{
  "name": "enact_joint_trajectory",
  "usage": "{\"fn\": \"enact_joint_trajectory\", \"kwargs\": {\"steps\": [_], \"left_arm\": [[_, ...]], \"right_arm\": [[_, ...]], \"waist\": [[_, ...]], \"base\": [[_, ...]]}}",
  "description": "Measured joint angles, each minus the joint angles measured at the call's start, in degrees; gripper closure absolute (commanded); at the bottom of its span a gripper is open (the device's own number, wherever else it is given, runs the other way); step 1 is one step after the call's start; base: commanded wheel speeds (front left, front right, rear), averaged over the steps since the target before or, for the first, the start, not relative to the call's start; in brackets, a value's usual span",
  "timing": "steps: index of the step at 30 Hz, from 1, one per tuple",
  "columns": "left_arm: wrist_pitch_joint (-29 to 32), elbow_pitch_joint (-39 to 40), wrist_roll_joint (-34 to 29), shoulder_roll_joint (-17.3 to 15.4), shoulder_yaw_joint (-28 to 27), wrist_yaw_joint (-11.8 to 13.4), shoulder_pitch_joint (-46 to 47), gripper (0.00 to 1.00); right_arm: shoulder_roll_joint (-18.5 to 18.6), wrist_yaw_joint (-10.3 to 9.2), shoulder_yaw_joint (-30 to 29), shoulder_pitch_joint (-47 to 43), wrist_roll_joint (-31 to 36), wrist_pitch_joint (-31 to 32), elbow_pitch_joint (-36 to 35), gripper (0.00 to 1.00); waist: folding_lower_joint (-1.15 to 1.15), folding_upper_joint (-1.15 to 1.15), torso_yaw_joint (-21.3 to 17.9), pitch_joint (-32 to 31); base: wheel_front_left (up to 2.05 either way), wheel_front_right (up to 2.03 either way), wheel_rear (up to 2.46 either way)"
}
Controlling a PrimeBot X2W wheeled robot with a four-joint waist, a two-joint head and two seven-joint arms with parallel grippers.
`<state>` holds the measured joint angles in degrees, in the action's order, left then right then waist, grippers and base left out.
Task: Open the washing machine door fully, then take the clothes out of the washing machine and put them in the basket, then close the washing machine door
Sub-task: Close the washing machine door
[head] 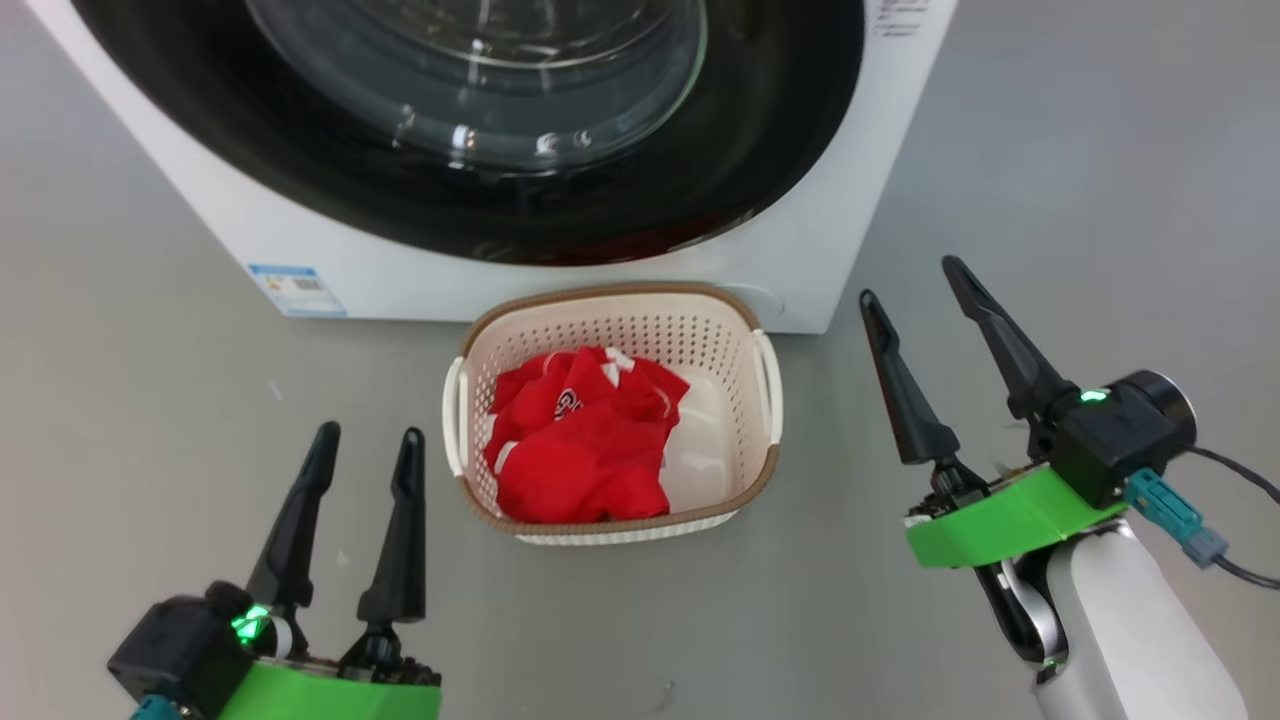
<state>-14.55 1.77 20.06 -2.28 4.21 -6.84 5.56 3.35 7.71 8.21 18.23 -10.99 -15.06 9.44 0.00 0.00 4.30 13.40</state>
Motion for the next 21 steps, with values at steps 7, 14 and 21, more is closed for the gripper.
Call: {"fn": "enact_joint_trajectory", "kwargs": {"steps": [7, 14, 21], "left_arm": [[0.0, -0.6, -0.8, 0.0, -1.9, 1.1, -2.4, 0.00], [0.0, 0.1, -2.2, -0.1, -4.4, 2.0, -5.7, 0.00], [0.0, 1.3, -5.0, -0.1, -6.7, 2.4, -9.4, 0.00]], "right_arm": [[-0.1, 0.00, -3.3, -4.3, 1.5, 0.0, -2.3, 0.00], [-0.3, 0.00, -4.7, -9.7, 2.4, 0.0, -4.3, 0.00], [-0.5, 0.00, -6.8, -14.7, 2.7, 0.0, -5.4, 0.00]], "waist": [[0.00, 0.00, -2.7, -3.6], [0.00, 0.00, -4.8, -7.5], [0.00, 0.00, -6.6, -11.1]], "base": [[0.00, 0.00, 0.00], [0.00, 0.00, 0.00], [0.00, 0.00, 0.00]]}}
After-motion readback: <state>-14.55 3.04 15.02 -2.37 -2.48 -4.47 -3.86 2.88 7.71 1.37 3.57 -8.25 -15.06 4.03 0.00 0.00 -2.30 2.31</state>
